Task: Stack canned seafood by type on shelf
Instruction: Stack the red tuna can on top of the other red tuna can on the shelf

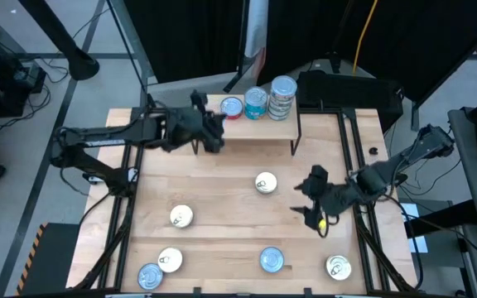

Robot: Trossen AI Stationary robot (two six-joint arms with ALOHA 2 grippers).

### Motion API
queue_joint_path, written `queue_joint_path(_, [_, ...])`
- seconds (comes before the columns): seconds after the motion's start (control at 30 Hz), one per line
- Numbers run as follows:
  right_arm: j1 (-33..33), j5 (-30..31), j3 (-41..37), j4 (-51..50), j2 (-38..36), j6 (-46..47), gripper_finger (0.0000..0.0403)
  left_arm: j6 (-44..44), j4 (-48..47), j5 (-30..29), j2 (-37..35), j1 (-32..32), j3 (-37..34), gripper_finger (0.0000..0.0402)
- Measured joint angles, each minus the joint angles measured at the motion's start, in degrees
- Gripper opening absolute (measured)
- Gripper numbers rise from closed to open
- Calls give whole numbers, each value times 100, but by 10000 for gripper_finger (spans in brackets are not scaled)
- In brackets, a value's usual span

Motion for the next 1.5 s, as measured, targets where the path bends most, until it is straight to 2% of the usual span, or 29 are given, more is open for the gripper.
queue_joint_path(0.17, [775, -24, -636, 768, 0, 534, 288, -1032, -46, 846, -48, -1021, -4, 3])
queue_joint_path(0.27, [1133, 5, -1000, 1398, 0, 721, 261, -1678, -43, 1400, 43, -1590, -5, 3])
queue_joint_path(0.33, [1335, 23, -1216, 1769, 15, 834, 239, -2107, -42, 1571, 145, -1961, -47, 3])
queue_joint_path(0.6, [1842, 144, -1468, 2899, 702, 691, 118, -3731, 9, 1567, 719, -3163, -252, 3])
queue_joint_path(0.83, [2015, -309, -1468, 3748, 1552, 701, 13, -4722, 397, 1233, 1516, -3843, -255, 3])
queue_joint_path(1.2, [2156, -622, -1468, 3831, 2449, 1498, 2, -4844, 2222, 1137, 2506, -4347, -256, 3])
queue_joint_path(1.5, [2007, -327, -1453, 5174, 2927, 1058, 1, -4847, 3029, 1103, 3124, -4491, -256, 3])
